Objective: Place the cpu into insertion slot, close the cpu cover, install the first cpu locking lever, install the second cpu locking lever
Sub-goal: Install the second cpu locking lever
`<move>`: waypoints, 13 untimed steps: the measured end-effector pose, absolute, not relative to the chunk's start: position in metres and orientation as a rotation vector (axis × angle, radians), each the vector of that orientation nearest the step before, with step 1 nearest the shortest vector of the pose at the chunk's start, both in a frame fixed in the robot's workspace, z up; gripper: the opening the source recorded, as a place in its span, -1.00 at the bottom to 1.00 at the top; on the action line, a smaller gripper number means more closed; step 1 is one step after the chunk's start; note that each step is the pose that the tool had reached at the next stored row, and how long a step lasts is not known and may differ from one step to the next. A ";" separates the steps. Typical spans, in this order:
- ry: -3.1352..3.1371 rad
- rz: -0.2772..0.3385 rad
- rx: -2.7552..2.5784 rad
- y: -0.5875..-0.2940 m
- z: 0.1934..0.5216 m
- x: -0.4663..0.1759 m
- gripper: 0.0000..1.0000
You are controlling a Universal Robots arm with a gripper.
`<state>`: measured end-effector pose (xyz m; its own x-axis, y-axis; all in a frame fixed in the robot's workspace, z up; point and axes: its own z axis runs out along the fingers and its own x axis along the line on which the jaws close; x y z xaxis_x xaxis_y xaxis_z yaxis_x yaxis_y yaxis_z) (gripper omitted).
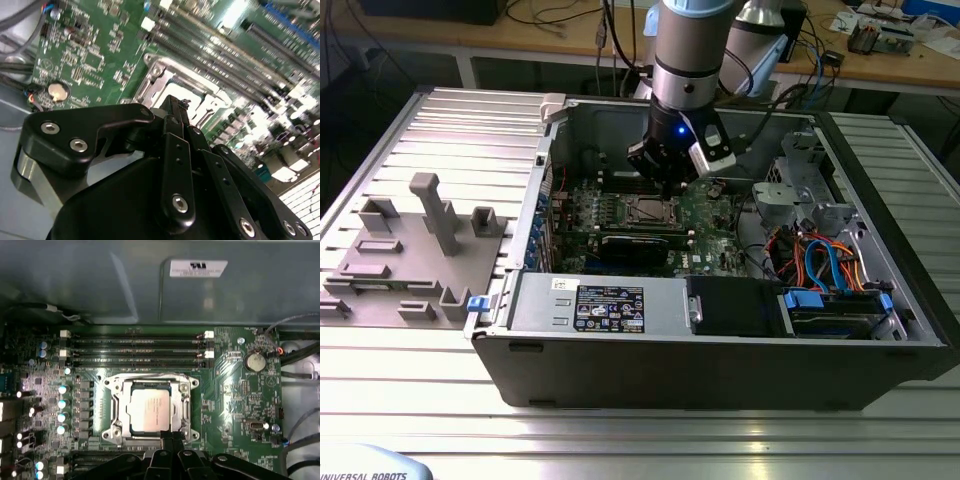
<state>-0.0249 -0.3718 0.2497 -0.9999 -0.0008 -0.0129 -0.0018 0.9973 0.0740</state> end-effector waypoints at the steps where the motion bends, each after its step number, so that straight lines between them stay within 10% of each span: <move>1: 3.127 0.116 -0.002 -0.376 0.250 -0.025 -0.79; 13: 3.150 0.122 -0.004 -0.394 0.245 -0.029 -0.79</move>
